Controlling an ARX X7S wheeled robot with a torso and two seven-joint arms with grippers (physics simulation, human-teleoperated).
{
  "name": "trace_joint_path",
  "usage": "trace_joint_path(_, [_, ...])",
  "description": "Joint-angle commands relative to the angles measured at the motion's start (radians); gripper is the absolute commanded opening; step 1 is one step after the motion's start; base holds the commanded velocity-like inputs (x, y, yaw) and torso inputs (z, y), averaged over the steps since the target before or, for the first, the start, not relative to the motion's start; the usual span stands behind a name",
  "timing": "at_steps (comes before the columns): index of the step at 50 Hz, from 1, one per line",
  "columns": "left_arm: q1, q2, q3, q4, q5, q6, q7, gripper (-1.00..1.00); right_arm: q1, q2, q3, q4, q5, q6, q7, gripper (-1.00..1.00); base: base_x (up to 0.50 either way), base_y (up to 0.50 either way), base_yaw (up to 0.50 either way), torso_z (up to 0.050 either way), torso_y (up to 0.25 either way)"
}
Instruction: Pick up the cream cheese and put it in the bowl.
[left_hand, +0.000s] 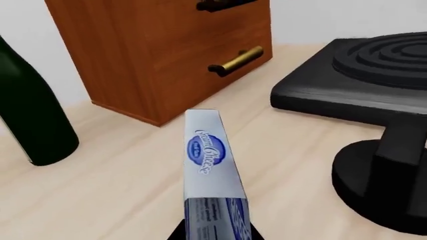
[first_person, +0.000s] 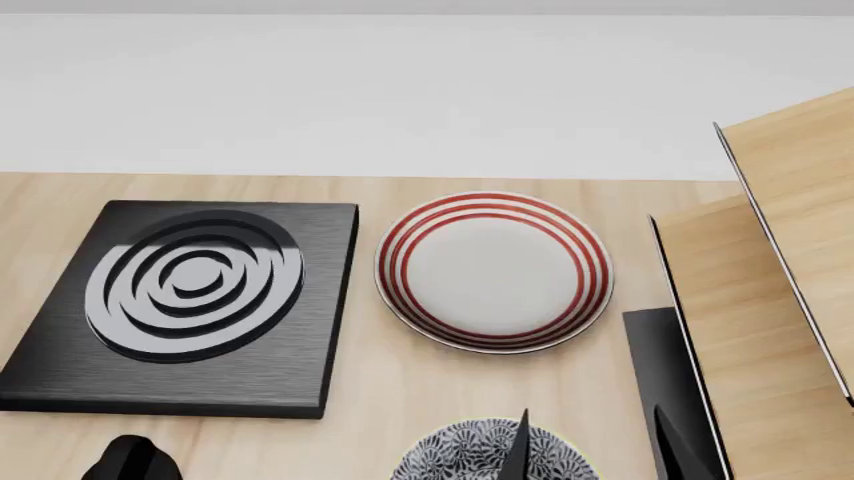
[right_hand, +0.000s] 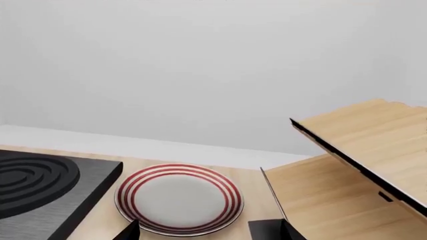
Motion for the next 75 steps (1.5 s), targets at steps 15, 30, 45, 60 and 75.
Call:
trace_joint_path(15, [0.053, -0.069, 0.033, 0.314, -0.029, -0.110, 0.007, -1.00, -0.005, 0.002, 0.001, 0.008, 0.005, -0.019, 0.003, 1.00, 0.00, 0.00, 0.00, 0.000, 0.000])
trace_joint_path(30, [0.042, -0.085, 0.063, 0.427, -0.044, -0.181, 0.017, -1.00, -0.005, 0.005, 0.000, 0.003, 0.008, -0.016, 0.008, 1.00, 0.00, 0.00, 0.00, 0.000, 0.000])
trace_joint_path(45, [0.016, -0.106, 0.151, 0.477, -0.022, -0.216, 0.075, -1.00, -0.003, 0.010, -0.001, -0.011, 0.013, -0.007, 0.012, 1.00, 0.00, 0.00, 0.00, 0.000, 0.000])
trace_joint_path(60, [-0.006, -0.115, 0.181, 0.530, -0.028, -0.270, 0.088, -1.00, -0.003, 0.015, 0.000, -0.018, 0.017, -0.006, 0.015, 1.00, 0.00, 0.00, 0.00, 0.000, 0.000])
trace_joint_path(75, [-0.052, -0.113, 0.216, 0.545, -0.074, -0.340, 0.137, -1.00, -0.010, 0.018, 0.001, -0.016, 0.016, -0.017, 0.020, 1.00, 0.00, 0.00, 0.00, 0.000, 0.001])
